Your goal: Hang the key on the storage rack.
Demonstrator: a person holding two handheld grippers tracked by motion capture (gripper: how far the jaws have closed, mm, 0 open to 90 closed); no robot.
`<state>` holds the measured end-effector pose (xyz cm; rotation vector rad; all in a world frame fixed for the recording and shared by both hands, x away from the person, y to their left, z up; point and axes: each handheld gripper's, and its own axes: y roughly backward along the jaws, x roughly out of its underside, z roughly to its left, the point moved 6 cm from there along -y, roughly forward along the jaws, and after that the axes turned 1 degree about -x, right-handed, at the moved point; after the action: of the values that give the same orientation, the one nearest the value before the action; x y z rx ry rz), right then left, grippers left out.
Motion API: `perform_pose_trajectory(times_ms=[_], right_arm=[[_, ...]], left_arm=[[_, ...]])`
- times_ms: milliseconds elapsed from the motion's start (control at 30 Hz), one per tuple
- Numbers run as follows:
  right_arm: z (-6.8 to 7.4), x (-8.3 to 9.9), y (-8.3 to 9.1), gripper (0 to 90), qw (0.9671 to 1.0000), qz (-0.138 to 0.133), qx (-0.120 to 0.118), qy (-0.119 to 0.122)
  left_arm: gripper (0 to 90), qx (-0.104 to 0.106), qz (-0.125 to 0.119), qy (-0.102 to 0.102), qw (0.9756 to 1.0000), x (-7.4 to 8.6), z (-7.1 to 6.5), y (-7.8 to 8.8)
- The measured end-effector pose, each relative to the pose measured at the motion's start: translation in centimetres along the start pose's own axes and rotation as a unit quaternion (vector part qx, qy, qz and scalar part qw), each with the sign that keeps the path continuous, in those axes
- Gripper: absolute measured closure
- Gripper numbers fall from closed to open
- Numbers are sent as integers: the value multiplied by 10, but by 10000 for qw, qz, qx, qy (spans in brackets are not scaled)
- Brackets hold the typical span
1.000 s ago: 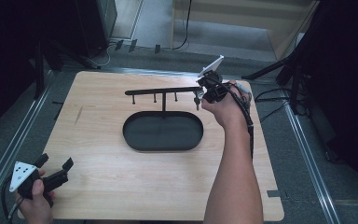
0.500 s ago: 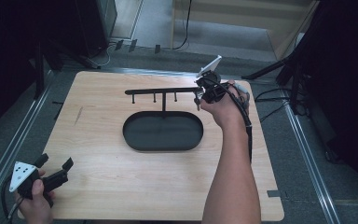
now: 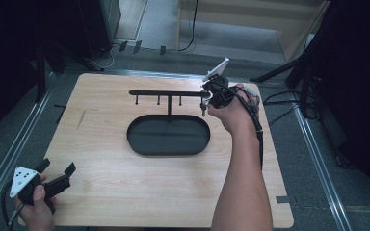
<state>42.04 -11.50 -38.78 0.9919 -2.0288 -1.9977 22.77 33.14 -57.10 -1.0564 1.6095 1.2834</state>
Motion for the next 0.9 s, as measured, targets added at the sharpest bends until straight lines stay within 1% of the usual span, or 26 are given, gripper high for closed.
perform_pose_trajectory(times_ms=[133, 267, 400, 500, 633, 767, 867, 900], right_arm=[[-4, 5, 3, 846, 10000, 65, 24, -10], [-2, 8, 5, 846, 10000, 92, 2, 28], [2, 6, 7, 846, 10000, 63, -33, 63], [5, 3, 8, 846, 10000, 32, 10, 73], [4, 1, 12, 845, 10000, -18, 31, 8], [4, 6, 8, 846, 9997, 205, 84, 103], [5, 7, 6, 845, 9997, 214, 78, 78], [6, 6, 5, 845, 9997, 189, 79, 114]], left_arm=[[83, -5, 3, -9, 10000, 0, 0, 0], [83, -14, 11, -19, 10000, 0, 0, 0], [83, -4, -2, -8, 10000, 0, -1, 0], [83, 0, -1, -4, 10000, 0, 0, 0], [83, 13, 9, 9, 10000, 0, 0, 0], [83, 18, 14, 9, 10000, 0, 0, 0], [83, 16, 7, -2, 10000, 0, 0, 0], [83, 18, 9, -2, 10000, 0, 0, 0]])
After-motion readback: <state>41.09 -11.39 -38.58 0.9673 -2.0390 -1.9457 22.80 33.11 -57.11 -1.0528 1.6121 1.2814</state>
